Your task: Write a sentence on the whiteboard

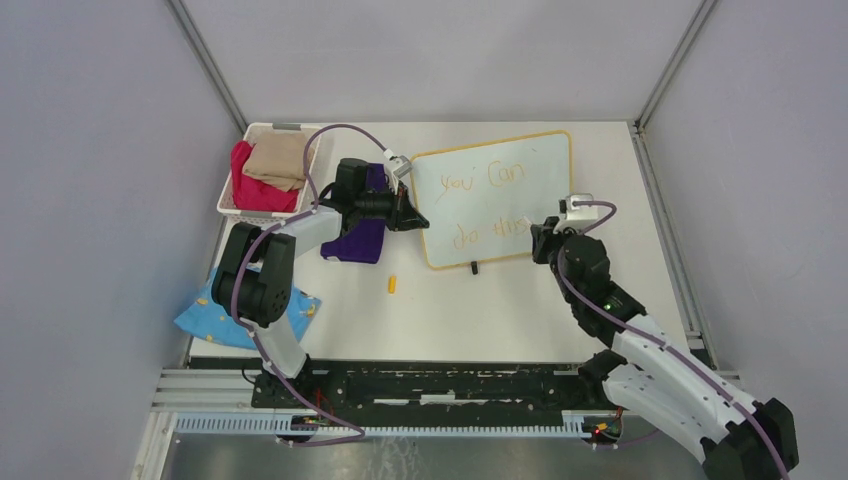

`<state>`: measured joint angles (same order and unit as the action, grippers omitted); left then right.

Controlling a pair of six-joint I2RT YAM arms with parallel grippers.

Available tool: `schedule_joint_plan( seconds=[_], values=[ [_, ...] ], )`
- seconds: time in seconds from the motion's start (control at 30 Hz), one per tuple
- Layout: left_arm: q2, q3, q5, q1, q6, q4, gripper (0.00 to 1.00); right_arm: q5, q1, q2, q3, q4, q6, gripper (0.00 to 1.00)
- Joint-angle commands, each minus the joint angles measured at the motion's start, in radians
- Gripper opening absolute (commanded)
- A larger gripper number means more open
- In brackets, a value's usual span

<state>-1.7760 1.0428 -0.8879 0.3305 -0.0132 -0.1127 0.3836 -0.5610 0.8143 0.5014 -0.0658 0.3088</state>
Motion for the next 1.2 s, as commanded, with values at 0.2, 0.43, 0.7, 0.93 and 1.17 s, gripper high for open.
schedule_joint_plan(
  seconds=[0.2,0.43,0.7,0.93,1.17],
  values=[
    [-0.051,-0.015,0.198,0.043,0.156,0.082,0.02,0.085,0.003,-0.234,-0.149,0.057,0.017,0.00],
    [-0.041,-0.012,0.195,0.043,0.155,0.082,0.02,0.044,0.003,-0.292,-0.193,0.090,0.015,0.00],
    [-0.035,-0.011,0.194,0.044,0.155,0.082,0.02,0.058,0.003,-0.207,-0.155,0.034,0.009,0.00],
    [-0.036,-0.012,0.194,0.043,0.156,0.082,0.02,0.066,0.017,-0.180,-0.133,0.001,0.006,0.00],
    [-0.034,-0.012,0.195,0.043,0.155,0.082,0.02,0.012,0.068,-0.137,-0.114,-0.028,0.049,0.00]
  ],
)
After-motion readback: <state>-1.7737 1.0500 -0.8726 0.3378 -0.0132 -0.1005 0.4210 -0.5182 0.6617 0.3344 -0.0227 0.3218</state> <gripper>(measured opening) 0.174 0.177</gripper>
